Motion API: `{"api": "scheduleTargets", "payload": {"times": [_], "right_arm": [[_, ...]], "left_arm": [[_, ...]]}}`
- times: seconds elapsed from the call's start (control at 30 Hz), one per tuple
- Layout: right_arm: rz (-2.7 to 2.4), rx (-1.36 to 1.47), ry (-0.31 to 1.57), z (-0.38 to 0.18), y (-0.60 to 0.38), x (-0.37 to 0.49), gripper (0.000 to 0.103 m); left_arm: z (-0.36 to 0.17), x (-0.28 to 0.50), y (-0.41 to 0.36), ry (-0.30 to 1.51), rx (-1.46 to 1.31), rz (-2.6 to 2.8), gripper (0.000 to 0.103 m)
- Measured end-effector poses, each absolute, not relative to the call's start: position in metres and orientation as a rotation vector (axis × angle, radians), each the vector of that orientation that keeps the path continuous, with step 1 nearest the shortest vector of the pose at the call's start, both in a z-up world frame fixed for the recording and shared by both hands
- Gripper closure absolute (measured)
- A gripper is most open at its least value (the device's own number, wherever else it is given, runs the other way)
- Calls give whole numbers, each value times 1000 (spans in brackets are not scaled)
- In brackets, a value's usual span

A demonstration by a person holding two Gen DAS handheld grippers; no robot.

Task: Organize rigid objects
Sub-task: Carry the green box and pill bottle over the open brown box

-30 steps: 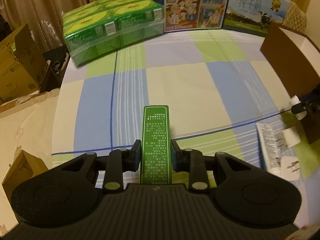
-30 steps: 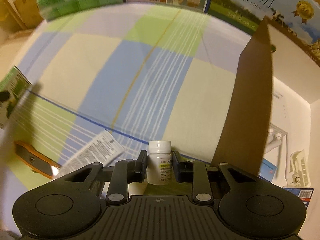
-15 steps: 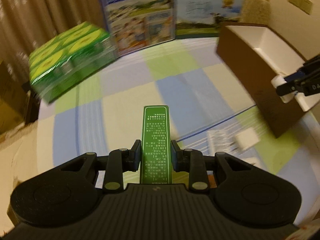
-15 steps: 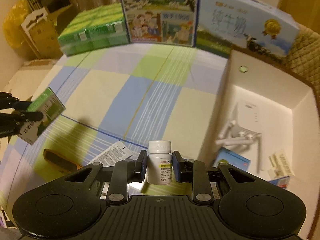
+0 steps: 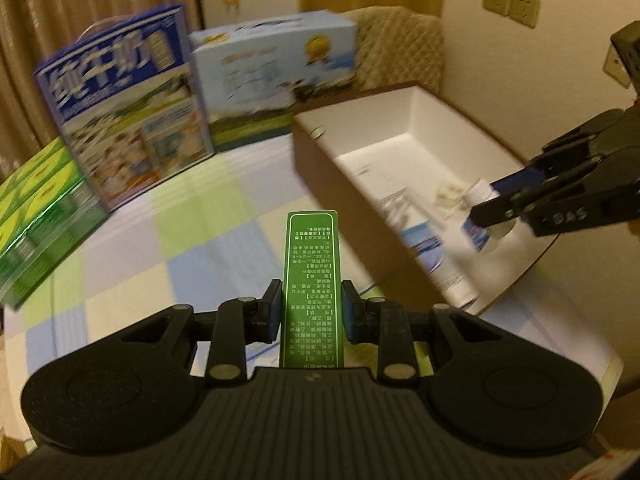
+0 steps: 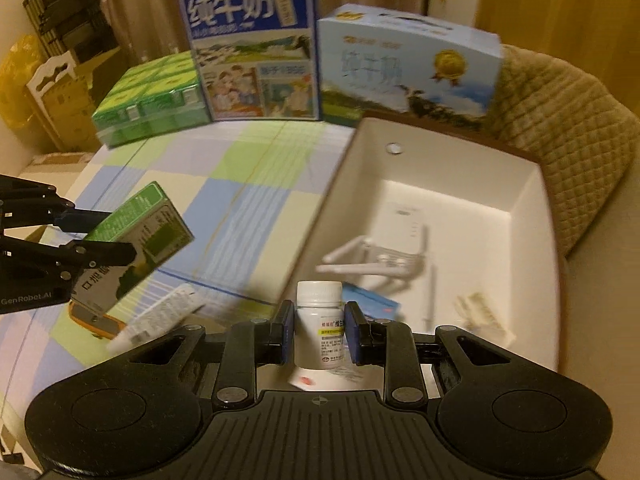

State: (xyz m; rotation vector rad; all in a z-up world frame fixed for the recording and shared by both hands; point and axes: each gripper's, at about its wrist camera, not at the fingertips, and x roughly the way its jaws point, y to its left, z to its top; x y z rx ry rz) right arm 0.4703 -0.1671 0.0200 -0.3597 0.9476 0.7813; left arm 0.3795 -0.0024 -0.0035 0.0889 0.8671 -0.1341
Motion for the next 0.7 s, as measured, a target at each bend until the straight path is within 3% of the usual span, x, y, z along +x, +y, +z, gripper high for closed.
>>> {"api": "scheduleTargets", "payload": {"times": [0.7], "right_arm": [[718,-302,942,17,-249,582,80]], "left_arm": [[-2,502,-115,891,16,-155,78]]}}
